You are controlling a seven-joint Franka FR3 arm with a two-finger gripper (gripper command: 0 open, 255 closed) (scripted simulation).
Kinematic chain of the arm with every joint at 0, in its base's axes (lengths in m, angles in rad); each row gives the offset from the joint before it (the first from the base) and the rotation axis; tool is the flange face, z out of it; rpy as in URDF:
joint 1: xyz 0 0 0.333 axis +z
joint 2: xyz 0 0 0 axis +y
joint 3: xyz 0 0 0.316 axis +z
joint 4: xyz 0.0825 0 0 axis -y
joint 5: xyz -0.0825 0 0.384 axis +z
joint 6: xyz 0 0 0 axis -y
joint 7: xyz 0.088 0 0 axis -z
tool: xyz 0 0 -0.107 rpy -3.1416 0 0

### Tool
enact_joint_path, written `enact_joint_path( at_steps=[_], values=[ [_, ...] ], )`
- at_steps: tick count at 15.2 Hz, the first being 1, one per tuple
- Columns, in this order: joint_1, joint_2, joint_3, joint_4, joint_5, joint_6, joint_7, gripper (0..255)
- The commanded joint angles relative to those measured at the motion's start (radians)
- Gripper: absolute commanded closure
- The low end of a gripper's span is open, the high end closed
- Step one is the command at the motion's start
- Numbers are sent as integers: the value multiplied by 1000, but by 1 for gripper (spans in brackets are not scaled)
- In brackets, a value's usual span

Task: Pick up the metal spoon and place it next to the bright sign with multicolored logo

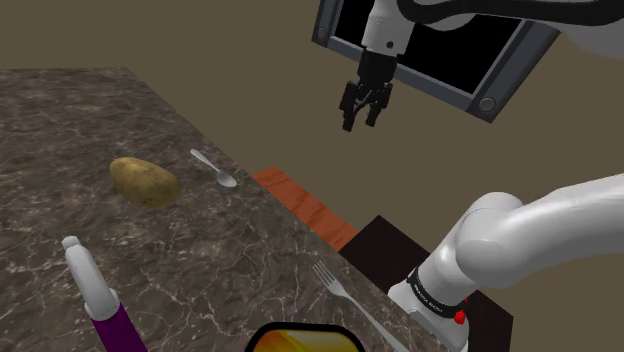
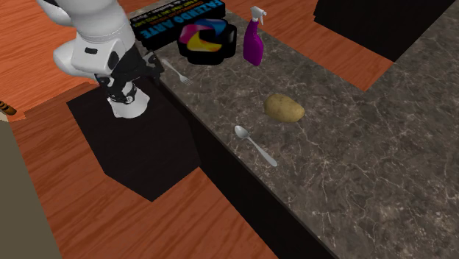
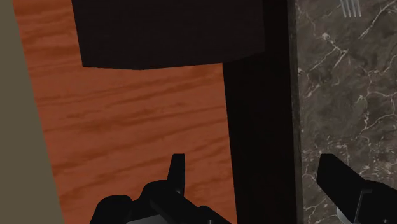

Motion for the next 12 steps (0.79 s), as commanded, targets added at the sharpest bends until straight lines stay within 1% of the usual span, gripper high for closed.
enact_joint_path(
  at_steps=[1,6,12],
  values=[
    [12,72,16,22,18,51,13,0],
    [34,242,45,92,49,151,29,0],
    [60,453,78,215,73,240,48,0]
  ],
)
